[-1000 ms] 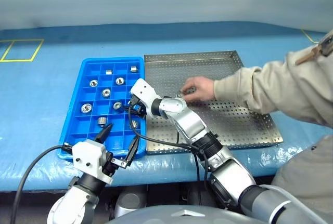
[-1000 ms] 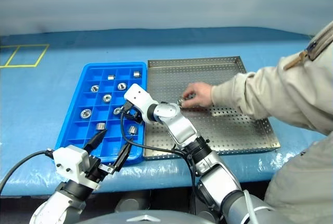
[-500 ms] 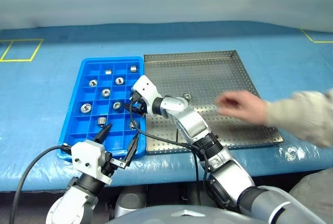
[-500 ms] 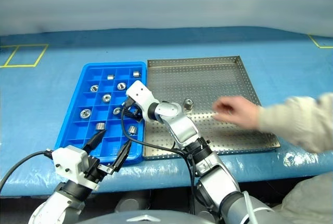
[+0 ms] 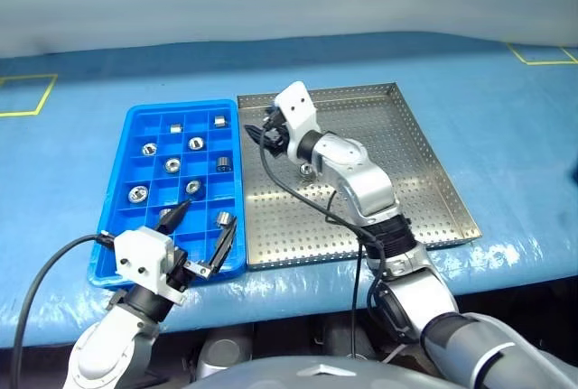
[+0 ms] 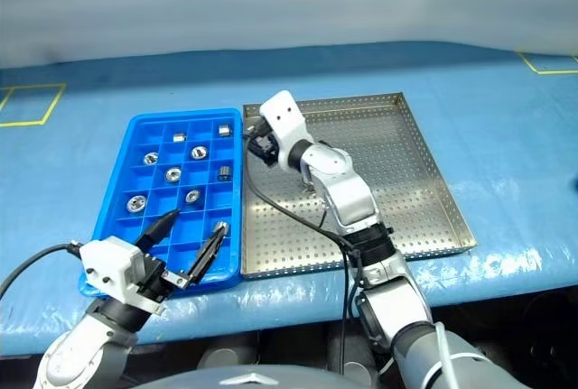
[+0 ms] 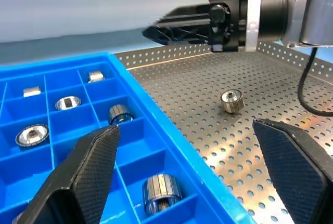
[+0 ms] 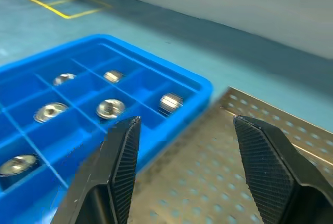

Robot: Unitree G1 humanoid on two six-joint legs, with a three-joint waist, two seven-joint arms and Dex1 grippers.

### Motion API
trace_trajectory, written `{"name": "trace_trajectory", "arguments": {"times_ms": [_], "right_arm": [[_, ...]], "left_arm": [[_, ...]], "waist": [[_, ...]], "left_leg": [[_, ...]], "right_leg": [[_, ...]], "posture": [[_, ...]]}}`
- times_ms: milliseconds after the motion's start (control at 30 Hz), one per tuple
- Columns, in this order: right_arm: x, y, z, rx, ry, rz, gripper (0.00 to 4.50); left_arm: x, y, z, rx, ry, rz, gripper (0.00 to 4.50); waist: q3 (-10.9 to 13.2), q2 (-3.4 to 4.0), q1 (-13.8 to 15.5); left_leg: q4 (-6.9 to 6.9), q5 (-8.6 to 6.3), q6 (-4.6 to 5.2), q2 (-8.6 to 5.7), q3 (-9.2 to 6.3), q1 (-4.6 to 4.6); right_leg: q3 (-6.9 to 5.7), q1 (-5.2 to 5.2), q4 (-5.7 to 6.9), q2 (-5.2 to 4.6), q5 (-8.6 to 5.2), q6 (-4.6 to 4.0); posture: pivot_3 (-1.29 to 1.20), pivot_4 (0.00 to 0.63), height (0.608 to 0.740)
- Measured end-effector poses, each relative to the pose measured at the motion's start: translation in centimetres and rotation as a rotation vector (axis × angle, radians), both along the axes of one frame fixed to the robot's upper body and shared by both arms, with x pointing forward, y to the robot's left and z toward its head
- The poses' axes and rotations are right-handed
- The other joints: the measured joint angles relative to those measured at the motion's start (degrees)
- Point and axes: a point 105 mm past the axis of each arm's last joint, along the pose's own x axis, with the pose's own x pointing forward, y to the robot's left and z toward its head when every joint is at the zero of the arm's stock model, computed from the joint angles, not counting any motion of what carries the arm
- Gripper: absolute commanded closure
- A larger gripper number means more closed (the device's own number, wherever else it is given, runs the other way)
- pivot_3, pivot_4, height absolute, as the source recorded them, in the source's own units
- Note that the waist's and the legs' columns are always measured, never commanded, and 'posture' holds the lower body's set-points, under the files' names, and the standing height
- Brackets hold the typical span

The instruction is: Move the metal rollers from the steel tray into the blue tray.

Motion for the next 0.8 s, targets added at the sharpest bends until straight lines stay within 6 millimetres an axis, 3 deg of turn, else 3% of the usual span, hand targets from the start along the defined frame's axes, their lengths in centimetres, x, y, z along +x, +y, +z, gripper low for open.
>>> {"name": "trace_trajectory", "arguments": {"times_ms": [333,567,800], "right_arm": [[-1.2,-3.8,-4.9,-0.038,0.157,-0.173,1.49],[-2.5,-4.2,-7.9,-0.063,0.255,-0.205,1.49],[-2.9,-3.6,-8.8,-0.074,0.28,-0.182,1.49]], "left_arm": [[1.2,-1.6,-0.1,-0.007,0.017,-0.115,0.0],[1.2,-2.2,-0.3,-0.018,0.035,-0.144,0.0],[1.2,-2.4,-0.2,-0.021,0.031,-0.158,0.0]], "waist": [[-0.01,-0.01,-3.24],[-0.01,-0.02,-3.59],[-0.02,-0.03,-3.61]], "left_leg": [[0.02,0.0,0.0,0.0,0.04,0.03],[0.08,0.0,0.0,0.0,0.04,0.06],[0.09,0.0,0.0,0.0,0.04,0.08]], "right_leg": [[0.04,0.02,0.04,-0.02,0.02,0.01],[0.04,0.07,0.05,-0.02,0.03,0.03],[0.04,0.09,0.05,-0.02,0.03,0.04]], "posture": [[0.17,0.15,0.74],[0.16,0.15,0.74],[0.18,0.15,0.74]]}}
